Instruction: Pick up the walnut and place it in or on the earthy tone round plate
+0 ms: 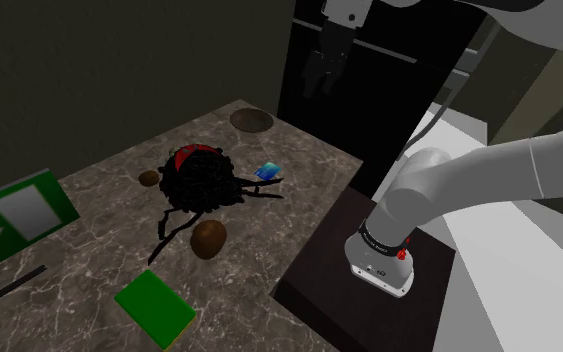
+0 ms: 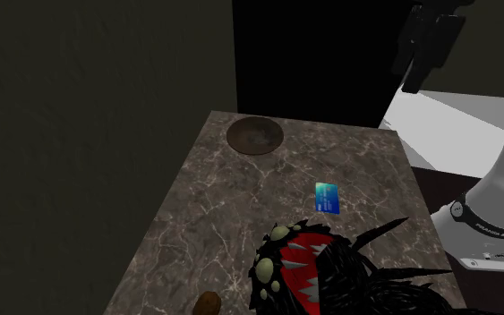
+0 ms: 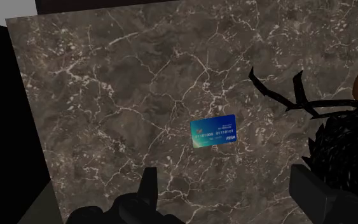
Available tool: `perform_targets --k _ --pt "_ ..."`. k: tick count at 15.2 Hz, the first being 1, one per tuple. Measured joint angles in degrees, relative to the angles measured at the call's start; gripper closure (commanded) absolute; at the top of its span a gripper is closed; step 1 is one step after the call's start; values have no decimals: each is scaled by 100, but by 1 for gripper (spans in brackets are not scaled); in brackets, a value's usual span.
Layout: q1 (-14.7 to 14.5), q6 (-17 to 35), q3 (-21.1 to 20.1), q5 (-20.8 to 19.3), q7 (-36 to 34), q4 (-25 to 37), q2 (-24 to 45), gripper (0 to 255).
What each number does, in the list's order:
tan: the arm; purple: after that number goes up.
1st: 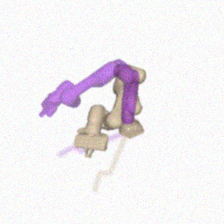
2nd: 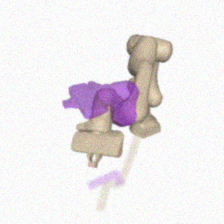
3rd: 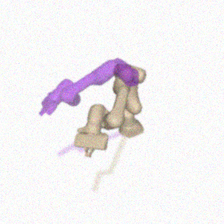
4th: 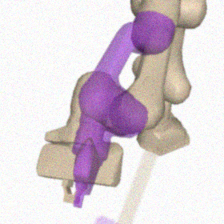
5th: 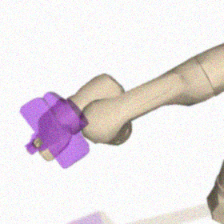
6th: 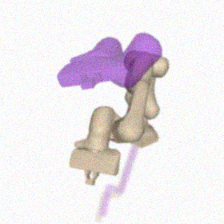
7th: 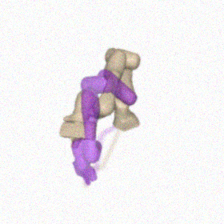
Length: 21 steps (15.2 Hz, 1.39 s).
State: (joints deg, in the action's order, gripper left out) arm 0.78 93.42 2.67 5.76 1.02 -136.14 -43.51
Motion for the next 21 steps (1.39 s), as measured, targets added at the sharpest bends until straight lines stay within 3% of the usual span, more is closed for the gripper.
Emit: perform_targets --k 3,9,15,21 --pt "-45 138 -129 75 -137 4 136 0" --pt "-245 929 -753 376 -788 24 910 0" --pt "-393 1605 -1334 501 -1467 368 1886 0" --pt "-499 2145 -1852 374 -2204 956 2999 0"
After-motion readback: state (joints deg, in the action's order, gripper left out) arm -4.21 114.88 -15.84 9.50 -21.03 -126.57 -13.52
